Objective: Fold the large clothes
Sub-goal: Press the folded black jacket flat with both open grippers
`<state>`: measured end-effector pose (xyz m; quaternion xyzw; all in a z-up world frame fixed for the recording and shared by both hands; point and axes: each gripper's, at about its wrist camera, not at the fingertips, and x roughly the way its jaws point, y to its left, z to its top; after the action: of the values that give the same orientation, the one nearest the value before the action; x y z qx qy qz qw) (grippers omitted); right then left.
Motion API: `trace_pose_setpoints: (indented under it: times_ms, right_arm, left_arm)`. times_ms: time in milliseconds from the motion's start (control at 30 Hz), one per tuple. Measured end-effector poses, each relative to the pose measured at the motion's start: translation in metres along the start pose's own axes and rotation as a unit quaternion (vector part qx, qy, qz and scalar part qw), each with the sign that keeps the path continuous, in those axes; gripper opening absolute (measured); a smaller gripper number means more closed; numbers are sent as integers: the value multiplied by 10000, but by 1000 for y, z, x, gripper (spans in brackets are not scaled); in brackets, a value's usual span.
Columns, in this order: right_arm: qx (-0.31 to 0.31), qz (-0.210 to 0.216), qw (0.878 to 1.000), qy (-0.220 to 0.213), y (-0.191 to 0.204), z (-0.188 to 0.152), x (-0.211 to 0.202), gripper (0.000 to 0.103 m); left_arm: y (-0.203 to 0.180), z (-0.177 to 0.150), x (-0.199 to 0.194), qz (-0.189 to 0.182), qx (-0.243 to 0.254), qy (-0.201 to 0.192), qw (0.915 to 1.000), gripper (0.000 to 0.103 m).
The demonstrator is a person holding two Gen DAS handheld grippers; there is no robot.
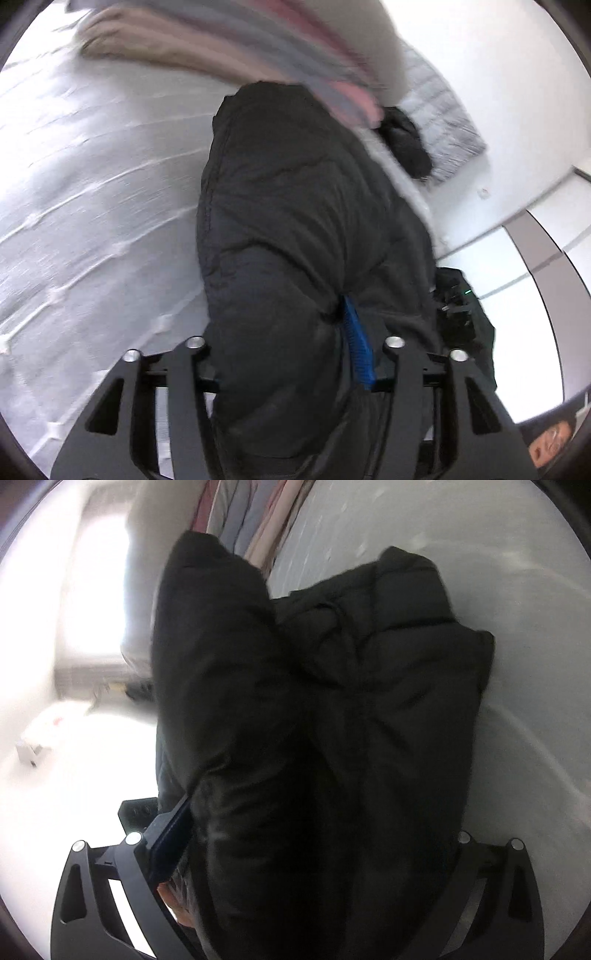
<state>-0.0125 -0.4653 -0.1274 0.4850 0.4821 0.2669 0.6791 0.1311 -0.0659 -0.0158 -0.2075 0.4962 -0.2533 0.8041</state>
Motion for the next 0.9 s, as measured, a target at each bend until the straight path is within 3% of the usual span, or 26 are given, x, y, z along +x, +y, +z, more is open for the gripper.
trace_pose_setpoints:
  times_ms: [133,233,300,367,433,500,567,667,767,800,900]
  right_arm:
    - [-229,-202,9995,-118,14,11,-1,97]
    - [-424,-585,9948,-712,22,6,-30,97]
    - [-578,-885,9839,-1443,36,2,-60,97]
    - [-907,-572,9787,-1752,58,0,-71,97]
    - [-1161,-247,9778,-1730,79,-1,-69,97]
    - [-1349,328,9806,-1381,96,-1,-51,97]
    - [-1408,530,9821,-1134,100,0,-33,97]
    - [-1182,-128,9887,-914,82,9,-1,96]
    - [-982,-378,9888,-1058,73,6,-4,96]
    - [-1068,-423,9866,-1155,79,2,-10,96]
    - [-1567,5,9767,-1464,107,-15,-34,96]
  left_arm:
    - [57,1,6,-392,-941,294,9944,60]
    - [56,6,-11,-281,-855,-81,9959,60]
    - [60,7,-20,-222,-811,-371,9958,64]
    - [59,9,-27,-307,-744,-537,9953,65]
    - [55,9,-31,-273,-597,-610,9960,65]
    - [45,9,-30,-223,-421,-620,9969,65]
    - [37,8,-29,-131,-233,-607,9978,67]
    - [21,1,-26,77,54,-589,9982,69]
    - [13,-4,-25,260,256,-589,9976,70]
    - [10,-4,-26,308,311,-588,9973,70]
    - [8,-9,-33,493,451,-662,9956,71]
